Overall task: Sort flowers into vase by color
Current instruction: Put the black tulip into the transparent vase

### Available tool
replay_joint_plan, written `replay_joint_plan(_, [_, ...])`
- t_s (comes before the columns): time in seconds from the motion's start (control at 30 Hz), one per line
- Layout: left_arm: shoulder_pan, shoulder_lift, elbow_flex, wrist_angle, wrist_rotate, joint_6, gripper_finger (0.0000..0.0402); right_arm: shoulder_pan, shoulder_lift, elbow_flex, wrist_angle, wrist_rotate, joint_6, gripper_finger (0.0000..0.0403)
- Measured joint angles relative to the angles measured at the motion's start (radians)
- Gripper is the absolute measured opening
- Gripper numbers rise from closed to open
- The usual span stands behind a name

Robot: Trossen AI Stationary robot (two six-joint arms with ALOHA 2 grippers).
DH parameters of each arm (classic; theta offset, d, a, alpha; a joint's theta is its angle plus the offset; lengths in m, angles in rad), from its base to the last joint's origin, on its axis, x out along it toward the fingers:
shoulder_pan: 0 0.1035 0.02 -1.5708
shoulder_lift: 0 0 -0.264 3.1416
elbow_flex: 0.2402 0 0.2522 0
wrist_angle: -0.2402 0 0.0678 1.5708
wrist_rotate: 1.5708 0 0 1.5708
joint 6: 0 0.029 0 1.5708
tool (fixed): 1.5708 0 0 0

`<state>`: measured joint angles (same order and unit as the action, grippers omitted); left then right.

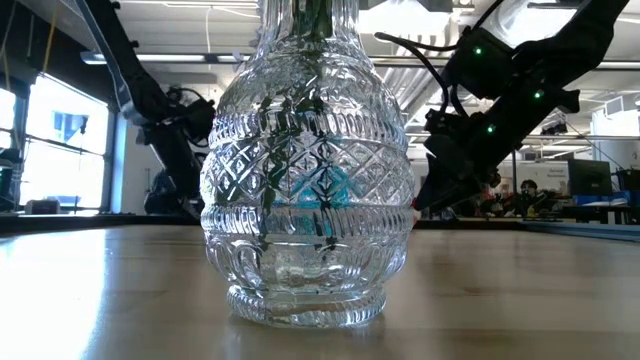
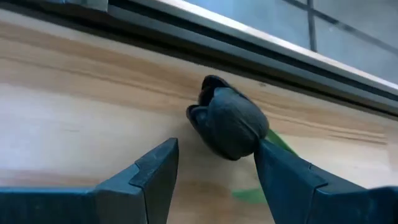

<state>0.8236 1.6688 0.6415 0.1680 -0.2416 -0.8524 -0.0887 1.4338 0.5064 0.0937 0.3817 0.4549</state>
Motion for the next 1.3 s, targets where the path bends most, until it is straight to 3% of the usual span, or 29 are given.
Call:
replay_joint_plan(0.1, [-0.024,0.005,0.011,0.001,-0.045,-0.007,0.02,0.0,0.0,0.0,0.001,0.0,-0.001,0.0263])
replay_joint_plan(0.3, [-0.058,0.004,0.01,0.059,-0.039,-0.014,0.02,0.0,0.0,0.0,0.001,-0.001,0.0,0.0263])
replay_joint_plan(0.53, [-0.073,0.013,0.01,0.076,-0.127,-0.056,0.02,0.0,0.0,0.0,0.001,-0.001,0.01,0.0263])
replay_joint_plan(0.7, [-0.084,0.027,0.011,0.074,-0.109,-0.06,0.02,0.0,0.0,0.0,0.001,0.0,0.016,0.0263])
replay_joint_plan(0.93, [-0.116,0.029,0.015,-0.059,-0.127,0.01,0.02,0.003,0.0,0.0,0.001,0.0,0.016,0.0263])
replay_joint_plan(1.2, [-0.161,-0.178,0.01,-0.46,-0.221,0.058,0.02,0.006,0.0,0.001,0.0,0.003,0.019,0.0263])
replay_joint_plan(1.3, [-0.179,-0.254,0.01,-0.52,-0.23,0.023,0.02,0.006,0.0,0.001,0.001,0.004,0.02,0.0263])
